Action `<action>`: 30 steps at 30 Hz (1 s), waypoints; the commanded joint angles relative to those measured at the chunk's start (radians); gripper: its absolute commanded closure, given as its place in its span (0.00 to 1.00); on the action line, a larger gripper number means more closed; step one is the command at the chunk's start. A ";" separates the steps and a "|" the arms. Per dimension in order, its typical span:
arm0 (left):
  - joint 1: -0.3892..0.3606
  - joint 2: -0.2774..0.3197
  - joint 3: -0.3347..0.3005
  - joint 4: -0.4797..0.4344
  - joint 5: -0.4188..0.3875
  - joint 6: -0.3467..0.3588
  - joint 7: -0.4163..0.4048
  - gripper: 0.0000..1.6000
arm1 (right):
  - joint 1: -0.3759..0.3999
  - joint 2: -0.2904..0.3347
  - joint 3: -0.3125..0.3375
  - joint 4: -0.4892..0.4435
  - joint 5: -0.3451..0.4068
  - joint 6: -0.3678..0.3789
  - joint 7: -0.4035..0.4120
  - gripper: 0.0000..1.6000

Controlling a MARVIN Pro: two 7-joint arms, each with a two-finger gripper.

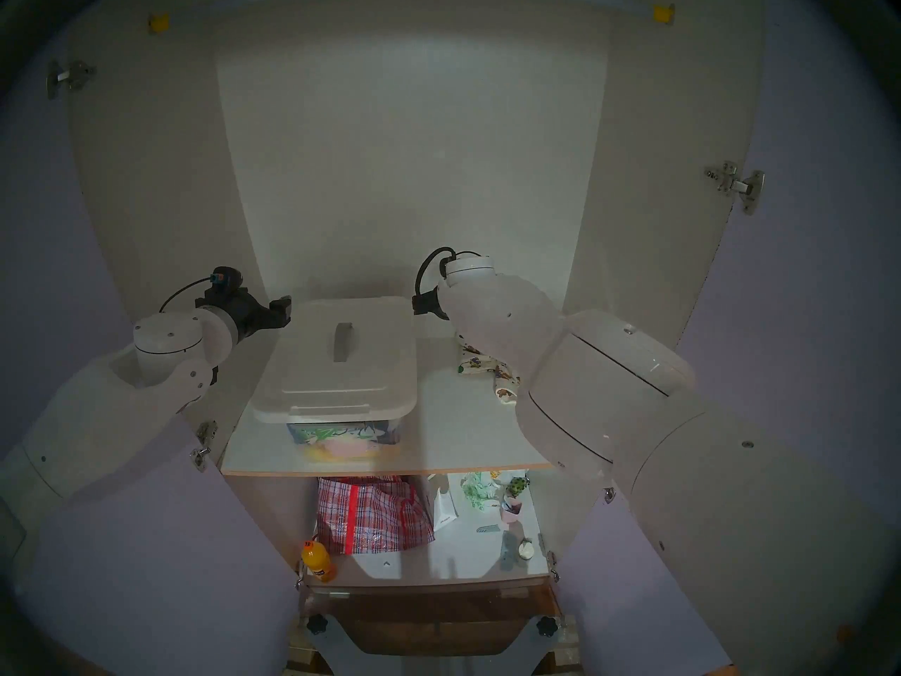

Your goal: Take clothing out of the storage bin and put the lid back on the bin

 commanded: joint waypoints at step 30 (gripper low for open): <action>-0.235 -0.134 0.034 0.191 0.073 -0.002 -0.019 0.00 | 0.038 -0.004 0.003 0.002 -0.031 -0.023 0.038 0.00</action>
